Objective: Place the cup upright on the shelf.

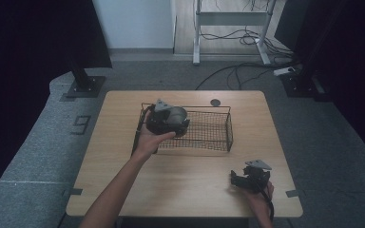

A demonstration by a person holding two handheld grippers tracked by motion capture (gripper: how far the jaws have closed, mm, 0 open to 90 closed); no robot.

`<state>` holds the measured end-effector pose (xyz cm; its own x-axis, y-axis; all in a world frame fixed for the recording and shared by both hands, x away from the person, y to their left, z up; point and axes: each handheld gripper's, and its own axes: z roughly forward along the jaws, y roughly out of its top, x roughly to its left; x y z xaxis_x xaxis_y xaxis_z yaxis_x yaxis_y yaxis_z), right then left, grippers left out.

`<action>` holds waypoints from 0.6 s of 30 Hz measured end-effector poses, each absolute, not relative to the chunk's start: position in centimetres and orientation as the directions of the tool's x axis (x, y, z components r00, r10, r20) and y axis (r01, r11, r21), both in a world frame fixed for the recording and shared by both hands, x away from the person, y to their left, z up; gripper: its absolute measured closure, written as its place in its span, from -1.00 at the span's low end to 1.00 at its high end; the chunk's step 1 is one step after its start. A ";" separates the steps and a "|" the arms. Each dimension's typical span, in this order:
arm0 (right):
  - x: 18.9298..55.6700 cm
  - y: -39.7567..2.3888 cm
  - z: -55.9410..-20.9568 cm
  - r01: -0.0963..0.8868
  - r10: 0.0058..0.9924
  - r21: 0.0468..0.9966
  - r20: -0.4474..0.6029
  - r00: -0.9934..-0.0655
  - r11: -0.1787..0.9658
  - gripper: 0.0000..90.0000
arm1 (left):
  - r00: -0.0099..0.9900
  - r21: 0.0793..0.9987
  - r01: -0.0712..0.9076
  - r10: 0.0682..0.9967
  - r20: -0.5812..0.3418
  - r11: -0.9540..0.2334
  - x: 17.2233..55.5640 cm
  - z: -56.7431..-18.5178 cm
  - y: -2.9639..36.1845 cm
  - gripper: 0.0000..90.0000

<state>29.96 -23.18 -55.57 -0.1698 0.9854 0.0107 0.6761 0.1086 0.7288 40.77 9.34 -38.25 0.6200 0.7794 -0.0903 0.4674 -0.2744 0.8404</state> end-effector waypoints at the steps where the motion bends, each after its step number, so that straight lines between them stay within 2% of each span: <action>1: 29.9 -23.2 -55.6 0.675 0.985 0.730 0.010 -0.169 0.108 -0.85 | 0.620 0.839 0.468 0.779 -0.089 -0.276 41.0 -38.3 9.3 -0.66; 18: 29.9 -23.2 -55.6 0.675 0.985 0.730 0.011 -0.171 0.109 -0.85 | 0.603 0.815 0.509 0.790 -0.107 -0.278 43.6 -39.5 9.1 -0.66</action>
<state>29.94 -23.22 -55.57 -0.1708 0.9852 0.0106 0.6752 0.1092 0.7295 43.57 9.15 -39.53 0.6033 0.7903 -0.1068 0.5087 -0.2781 0.8148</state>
